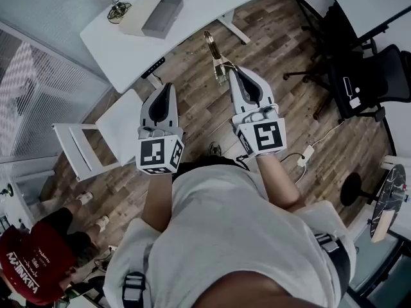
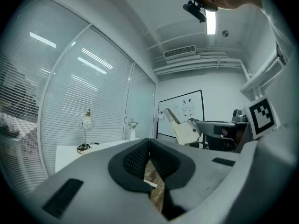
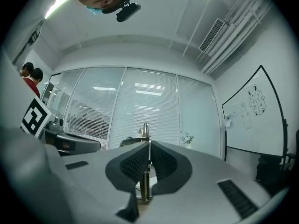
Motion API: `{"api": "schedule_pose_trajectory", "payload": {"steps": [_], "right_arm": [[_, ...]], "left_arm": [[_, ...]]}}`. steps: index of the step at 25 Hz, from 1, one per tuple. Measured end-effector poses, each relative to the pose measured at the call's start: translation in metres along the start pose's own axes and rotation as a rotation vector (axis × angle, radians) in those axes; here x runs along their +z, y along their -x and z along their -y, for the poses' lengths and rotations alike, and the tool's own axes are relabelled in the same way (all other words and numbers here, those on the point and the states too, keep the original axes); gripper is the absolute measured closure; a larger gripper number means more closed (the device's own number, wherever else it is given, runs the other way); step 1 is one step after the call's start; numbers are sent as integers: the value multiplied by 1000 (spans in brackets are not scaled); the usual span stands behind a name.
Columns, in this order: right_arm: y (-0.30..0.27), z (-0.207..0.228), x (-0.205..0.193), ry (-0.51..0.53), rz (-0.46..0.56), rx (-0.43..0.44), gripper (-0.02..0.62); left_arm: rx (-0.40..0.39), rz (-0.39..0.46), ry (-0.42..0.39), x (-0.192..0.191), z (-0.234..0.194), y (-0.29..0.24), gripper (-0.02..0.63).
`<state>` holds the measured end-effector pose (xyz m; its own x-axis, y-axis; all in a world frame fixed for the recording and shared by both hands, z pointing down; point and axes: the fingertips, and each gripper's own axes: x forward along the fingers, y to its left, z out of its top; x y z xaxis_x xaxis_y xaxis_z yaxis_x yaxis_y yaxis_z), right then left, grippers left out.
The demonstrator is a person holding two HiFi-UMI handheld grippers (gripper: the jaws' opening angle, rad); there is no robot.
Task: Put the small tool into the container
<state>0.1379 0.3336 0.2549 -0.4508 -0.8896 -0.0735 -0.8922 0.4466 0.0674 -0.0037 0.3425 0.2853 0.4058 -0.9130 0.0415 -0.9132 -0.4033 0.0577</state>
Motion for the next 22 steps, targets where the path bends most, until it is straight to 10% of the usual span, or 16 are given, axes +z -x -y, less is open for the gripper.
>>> {"api": "schedule_pose_trajectory", "payload": {"steps": [22], "right_arm": [[-106,72,-58,-50,-100,68,565]], "left_arm": [[6,-74,35,-34,-36,-137,581]]}}
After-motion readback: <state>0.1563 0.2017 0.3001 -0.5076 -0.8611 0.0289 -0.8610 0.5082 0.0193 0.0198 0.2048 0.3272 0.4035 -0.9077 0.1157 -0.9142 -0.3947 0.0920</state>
